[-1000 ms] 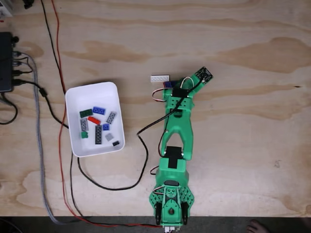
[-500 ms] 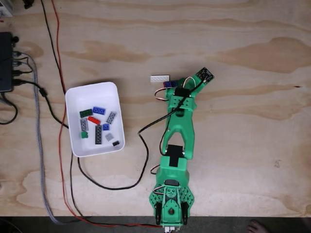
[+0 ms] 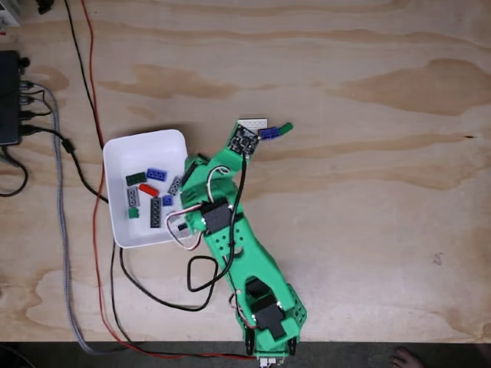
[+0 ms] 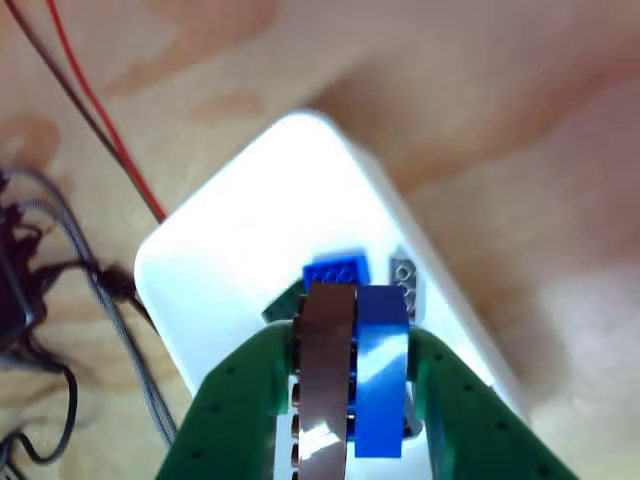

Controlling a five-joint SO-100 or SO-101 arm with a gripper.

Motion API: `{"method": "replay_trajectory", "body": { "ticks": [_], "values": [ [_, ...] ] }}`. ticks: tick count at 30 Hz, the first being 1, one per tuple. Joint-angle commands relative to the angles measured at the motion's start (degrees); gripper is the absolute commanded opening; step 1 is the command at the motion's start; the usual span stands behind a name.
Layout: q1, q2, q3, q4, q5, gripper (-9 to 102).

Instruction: Put all lego bricks in the bin.

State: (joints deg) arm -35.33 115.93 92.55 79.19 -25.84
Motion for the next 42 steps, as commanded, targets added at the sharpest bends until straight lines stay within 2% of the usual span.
{"method": "replay_trajectory", "body": {
  "ticks": [1,2,7,10,13,16,19,22,25,30,34,39,42],
  "values": [
    [-17.1,-15.1,-8.0,-1.1,7.3,5],
    [-17.5,-16.9,-8.3,-1.8,7.8,13],
    [-15.1,-17.0,-5.5,-3.9,8.1,31],
    [-4.6,-9.8,-4.7,-4.9,8.5,31],
    [12.0,-3.7,-2.1,-8.0,5.3,30],
    [25.6,-5.3,4.4,-12.7,-2.4,29],
    [31.3,-15.1,9.1,-17.2,-7.5,29],
    [33.1,-27.7,4.6,-19.8,-8.3,27],
    [33.7,-35.5,-4.4,-17.8,-8.0,27],
    [33.4,-43.6,-13.7,-15.0,-8.2,25],
    [34.2,-46.8,-13.7,-16.7,-7.8,23],
    [34.6,-48.3,-12.6,-18.2,-8.9,15],
    [35.2,-48.4,-11.9,-18.5,-8.9,1]
  ]
}}
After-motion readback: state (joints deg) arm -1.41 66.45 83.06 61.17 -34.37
